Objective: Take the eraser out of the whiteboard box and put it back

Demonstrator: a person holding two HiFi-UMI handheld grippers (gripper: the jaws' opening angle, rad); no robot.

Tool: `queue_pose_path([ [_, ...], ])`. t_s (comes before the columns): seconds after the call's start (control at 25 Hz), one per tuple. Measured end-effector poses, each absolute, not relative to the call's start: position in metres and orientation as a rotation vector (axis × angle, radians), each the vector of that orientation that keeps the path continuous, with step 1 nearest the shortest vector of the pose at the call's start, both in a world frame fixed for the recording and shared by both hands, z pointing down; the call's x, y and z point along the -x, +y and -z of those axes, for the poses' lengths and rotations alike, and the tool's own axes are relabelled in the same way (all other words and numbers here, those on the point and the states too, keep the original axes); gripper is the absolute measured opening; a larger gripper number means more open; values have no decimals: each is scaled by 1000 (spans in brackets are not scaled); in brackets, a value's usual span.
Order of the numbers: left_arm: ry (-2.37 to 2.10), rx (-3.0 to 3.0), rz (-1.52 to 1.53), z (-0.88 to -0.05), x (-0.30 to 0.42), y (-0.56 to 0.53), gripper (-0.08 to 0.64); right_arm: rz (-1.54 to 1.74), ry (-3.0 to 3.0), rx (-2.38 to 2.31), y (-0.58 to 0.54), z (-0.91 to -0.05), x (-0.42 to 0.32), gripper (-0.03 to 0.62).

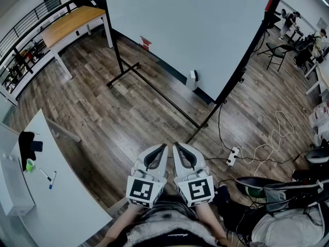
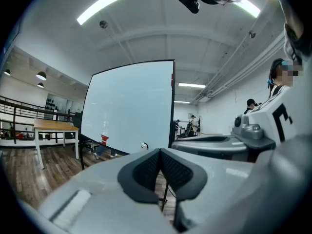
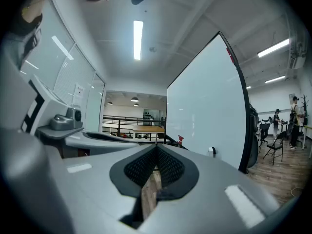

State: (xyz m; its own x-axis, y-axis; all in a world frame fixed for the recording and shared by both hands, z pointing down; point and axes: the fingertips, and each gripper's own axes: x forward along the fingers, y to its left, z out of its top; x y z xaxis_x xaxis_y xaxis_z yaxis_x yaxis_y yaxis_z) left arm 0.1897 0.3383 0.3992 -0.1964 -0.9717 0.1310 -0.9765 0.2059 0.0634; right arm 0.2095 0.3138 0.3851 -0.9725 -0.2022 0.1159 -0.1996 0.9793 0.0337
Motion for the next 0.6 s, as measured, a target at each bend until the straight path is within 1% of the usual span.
queue_pose_path([
  [0.6, -2310, -1902, -55, -406, -167, 349, 0, -9, -2969, -333, 321, -403, -198, 3],
])
